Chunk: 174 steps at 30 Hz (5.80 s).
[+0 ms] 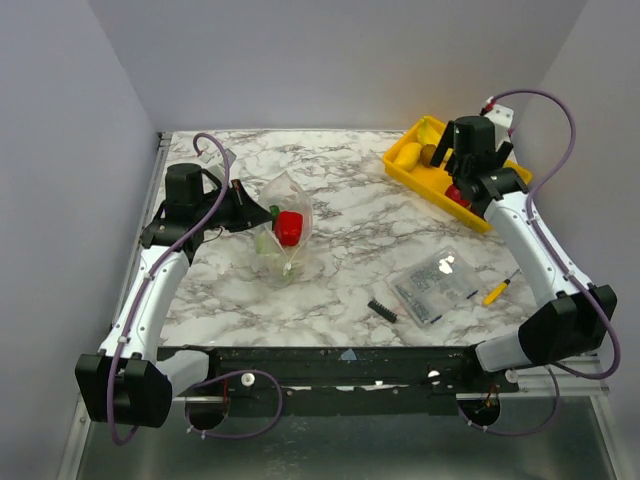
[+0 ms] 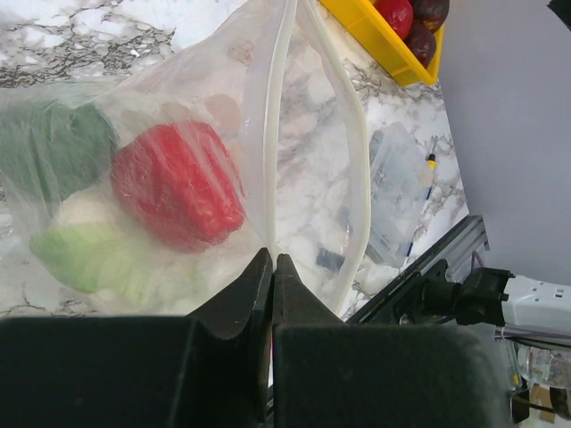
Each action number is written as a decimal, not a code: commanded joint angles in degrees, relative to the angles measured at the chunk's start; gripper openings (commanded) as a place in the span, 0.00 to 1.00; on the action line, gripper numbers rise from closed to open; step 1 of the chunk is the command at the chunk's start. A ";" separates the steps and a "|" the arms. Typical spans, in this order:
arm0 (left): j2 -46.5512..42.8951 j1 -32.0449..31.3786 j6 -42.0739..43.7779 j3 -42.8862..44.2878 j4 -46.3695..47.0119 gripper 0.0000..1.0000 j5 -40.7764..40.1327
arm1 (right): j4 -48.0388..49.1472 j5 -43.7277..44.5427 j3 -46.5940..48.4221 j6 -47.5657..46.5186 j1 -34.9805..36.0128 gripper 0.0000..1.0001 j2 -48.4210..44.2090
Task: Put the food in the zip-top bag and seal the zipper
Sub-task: Pick up the fake fruit from the zipper food storage bag, then place the fake fruit in the zipper food storage bag.
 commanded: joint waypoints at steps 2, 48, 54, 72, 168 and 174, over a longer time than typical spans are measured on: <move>0.64 -0.17 -0.65 -0.03 1.73 0.00 2.49 | 4.11 -9.03 1.81 1.03 -8.35 0.94 8.07; 1.84 -1.00 0.13 0.20 1.12 0.00 2.00 | 32.10 -27.04 43.70 2.37 -16.00 0.61 65.39; 2.31 -1.03 0.13 0.32 1.04 0.00 2.24 | 30.01 -24.23 50.84 5.05 -15.98 0.61 70.91; 3.08 -1.02 0.19 0.41 0.71 0.00 2.08 | 31.52 -22.93 53.87 -0.71 -14.93 0.59 73.73; -0.32 -0.60 1.97 0.53 0.25 0.00 -2.14 | 125.08 -31.29 -24.07 60.19 29.42 0.00 23.99; 0.00 -0.59 1.97 0.58 0.11 0.00 -2.24 | 128.06 -26.76 -24.44 58.72 30.14 0.00 26.74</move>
